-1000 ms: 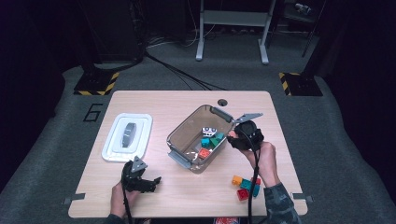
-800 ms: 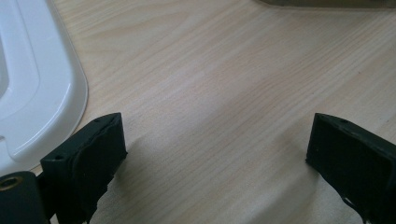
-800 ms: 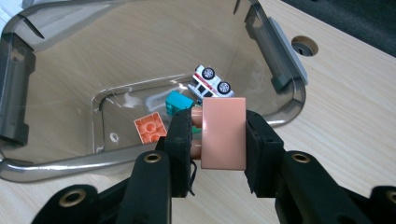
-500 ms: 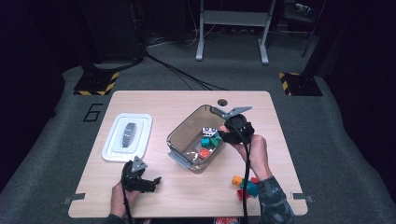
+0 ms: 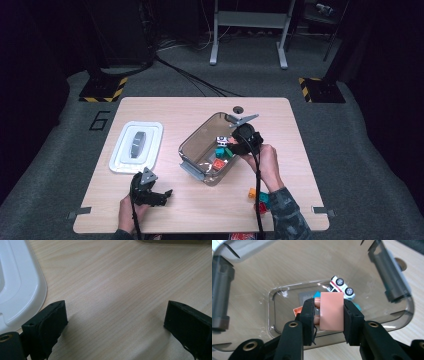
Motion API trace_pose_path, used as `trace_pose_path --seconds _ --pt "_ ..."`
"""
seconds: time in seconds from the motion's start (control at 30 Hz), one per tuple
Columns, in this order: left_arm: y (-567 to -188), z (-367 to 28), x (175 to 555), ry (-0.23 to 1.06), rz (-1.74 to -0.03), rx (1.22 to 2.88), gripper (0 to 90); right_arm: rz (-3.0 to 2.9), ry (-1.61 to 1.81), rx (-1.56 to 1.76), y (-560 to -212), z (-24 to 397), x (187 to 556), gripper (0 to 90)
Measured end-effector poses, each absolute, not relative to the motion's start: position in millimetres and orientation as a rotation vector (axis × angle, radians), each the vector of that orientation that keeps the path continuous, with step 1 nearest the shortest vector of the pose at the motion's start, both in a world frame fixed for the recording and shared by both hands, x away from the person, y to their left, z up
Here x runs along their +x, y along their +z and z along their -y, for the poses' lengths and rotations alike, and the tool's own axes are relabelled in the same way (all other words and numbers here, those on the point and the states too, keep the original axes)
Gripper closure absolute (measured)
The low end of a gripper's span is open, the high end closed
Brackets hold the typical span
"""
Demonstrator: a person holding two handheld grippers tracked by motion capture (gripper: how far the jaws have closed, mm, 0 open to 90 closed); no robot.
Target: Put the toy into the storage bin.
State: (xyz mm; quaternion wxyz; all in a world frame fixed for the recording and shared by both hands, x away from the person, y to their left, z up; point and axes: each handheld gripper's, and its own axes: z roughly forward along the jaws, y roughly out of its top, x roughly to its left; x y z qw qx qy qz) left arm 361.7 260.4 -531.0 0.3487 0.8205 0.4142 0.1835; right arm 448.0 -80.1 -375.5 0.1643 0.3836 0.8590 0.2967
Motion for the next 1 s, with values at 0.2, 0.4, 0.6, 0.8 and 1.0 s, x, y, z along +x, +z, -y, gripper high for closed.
trace_pose_path --seconds 0.2,0.4,0.6,0.8,1.0 --pt "-531 -261 362 0.478 -1.071 2.129 4.5 -2.471 0.815 1.131 -384 81 451 62.1" --pt "-531 -261 362 0.478 -1.072 2.128 4.6 -2.443 0.833 1.123 -381 83 447 49.0" --pt "-531 -260 362 0.479 -1.073 2.126 4.6 -2.406 0.878 1.142 -375 93 437 33.9" --pt "-531 -260 362 0.48 -1.072 2.127 4.6 -2.368 0.953 1.176 -372 111 424 22.5" --pt "-531 -260 362 0.48 -1.074 2.126 4.6 -2.354 0.95 1.205 -378 131 412 16.1"
